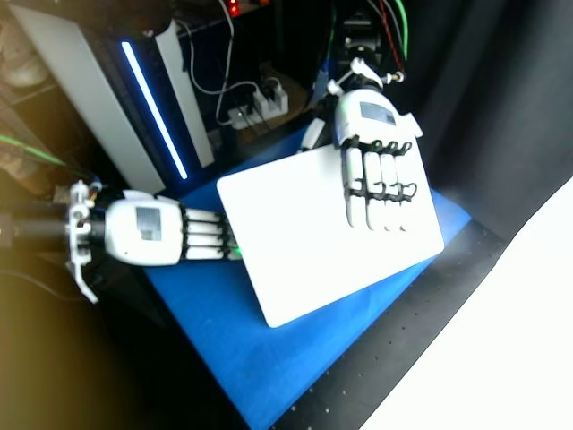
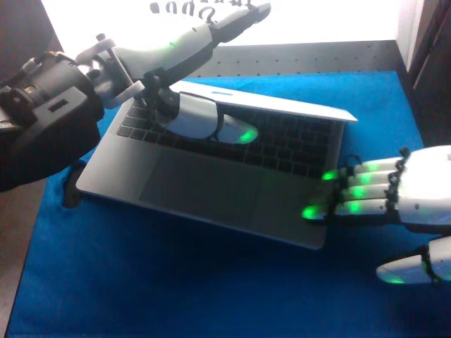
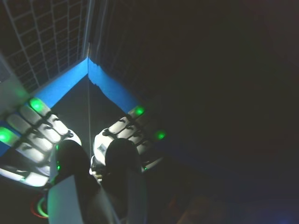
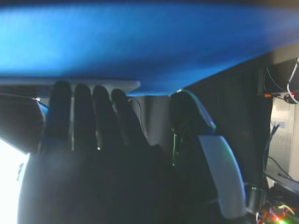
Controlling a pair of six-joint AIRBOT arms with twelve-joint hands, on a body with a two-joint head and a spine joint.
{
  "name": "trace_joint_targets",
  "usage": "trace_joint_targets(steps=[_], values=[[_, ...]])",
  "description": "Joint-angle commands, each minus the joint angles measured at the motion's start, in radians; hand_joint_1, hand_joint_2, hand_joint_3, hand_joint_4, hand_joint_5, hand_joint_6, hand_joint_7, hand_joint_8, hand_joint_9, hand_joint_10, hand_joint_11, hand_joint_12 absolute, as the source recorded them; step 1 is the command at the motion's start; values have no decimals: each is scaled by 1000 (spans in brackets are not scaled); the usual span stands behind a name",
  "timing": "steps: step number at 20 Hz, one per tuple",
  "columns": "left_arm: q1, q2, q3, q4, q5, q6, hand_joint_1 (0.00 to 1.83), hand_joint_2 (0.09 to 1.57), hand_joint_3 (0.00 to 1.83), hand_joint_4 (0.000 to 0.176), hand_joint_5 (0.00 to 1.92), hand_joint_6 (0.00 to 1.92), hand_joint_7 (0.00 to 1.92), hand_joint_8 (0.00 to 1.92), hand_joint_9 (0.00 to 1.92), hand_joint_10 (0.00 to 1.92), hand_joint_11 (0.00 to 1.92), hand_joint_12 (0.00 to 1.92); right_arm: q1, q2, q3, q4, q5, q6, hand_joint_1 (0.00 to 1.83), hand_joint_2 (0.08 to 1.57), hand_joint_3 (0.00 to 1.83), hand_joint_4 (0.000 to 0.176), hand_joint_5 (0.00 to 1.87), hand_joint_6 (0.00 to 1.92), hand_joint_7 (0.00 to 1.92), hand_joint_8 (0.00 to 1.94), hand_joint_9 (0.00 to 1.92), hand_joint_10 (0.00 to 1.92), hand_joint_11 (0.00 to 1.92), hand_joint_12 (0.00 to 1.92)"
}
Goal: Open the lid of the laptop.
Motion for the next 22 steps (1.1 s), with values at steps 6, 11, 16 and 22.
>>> trace_joint_targets(steps=[6, 11, 16, 22], values=[[-12, -10, 1, -14, -119, -3, 770, 960, 0, 13, 0, 0, 0, 0, 0, 0, 0, 0, 86, -24, -4, -5, 106, 6, 33, 1374, 0, 0, 0, 0, 0, 0, 0, 0, 0, 0], [-24, -7, -6, -5, -119, -3, 812, 957, 0, 5, 0, 0, 0, 0, 0, 0, 0, 0, 86, -134, 66, -7, 87, 6, 137, 1355, 0, 0, 27, 7, 0, 0, 0, 0, 0, 0], [-65, -13, 10, 26, -85, -3, 835, 964, 1, 45, 0, 0, 0, 0, 0, 0, 0, 0, 86, -168, 89, -26, 58, 6, 225, 1338, 0, 0, 54, 8, 17, 4, 0, 0, 0, 0], [-136, -30, 60, 50, 23, 31, 844, 990, 7, 20, 0, 0, 0, 0, 0, 0, 0, 0, 85, -177, 88, -50, 41, 6, 93, 1361, 5, 0, 0, 0, 0, 0, 0, 0, 0, 0]])
